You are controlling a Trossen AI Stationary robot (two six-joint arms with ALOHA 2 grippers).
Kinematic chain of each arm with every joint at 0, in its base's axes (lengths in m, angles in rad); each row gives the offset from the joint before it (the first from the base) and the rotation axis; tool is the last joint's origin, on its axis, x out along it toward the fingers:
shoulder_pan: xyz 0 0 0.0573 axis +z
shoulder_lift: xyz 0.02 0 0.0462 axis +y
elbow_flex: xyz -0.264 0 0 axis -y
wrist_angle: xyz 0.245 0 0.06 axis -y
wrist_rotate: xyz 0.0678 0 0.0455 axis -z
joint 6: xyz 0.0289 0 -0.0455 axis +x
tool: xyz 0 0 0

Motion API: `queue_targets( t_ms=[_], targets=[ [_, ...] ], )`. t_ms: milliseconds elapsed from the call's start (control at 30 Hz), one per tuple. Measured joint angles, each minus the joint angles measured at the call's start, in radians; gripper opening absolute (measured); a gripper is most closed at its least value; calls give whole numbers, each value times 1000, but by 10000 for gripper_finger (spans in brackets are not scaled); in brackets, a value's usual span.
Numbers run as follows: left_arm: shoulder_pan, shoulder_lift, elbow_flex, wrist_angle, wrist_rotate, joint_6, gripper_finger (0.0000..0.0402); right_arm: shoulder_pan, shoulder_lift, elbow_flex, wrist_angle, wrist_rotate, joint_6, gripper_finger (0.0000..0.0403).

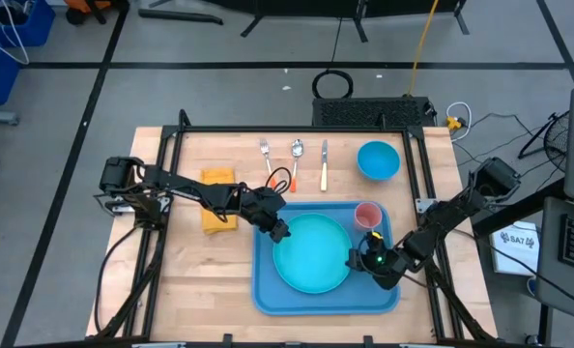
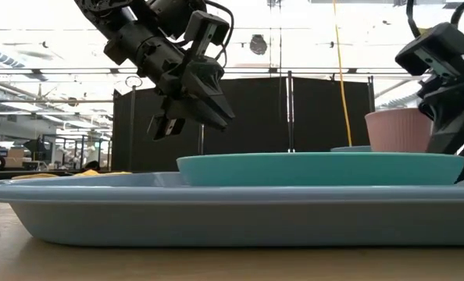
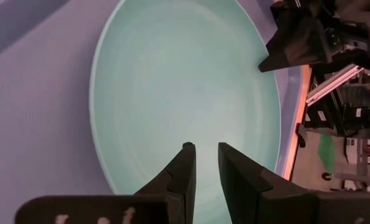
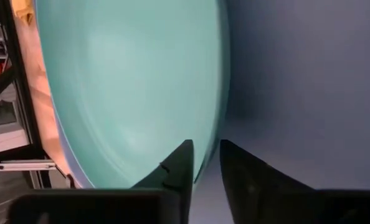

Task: Set up tray
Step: Put the green plate at the center of the blue serving tray

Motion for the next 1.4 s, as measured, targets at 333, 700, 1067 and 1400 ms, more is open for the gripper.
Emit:
queue_targets(
  t_ms=[333,700,1067,1400],
  targets=[
    [0,0,0,3,3,-1,69,8,1,0,2,-73,-4,10],
    [0,0,0,0,-1,-3,69,23,-32,0,-3,-114,34,3],
    [0,-7,0,17,-9,10,69,23,-129,1,-133,-137,49,2],
    [2,-7,0,17,-3,-2,69,22,-186,1,-289,-236,102,1]
  ],
)
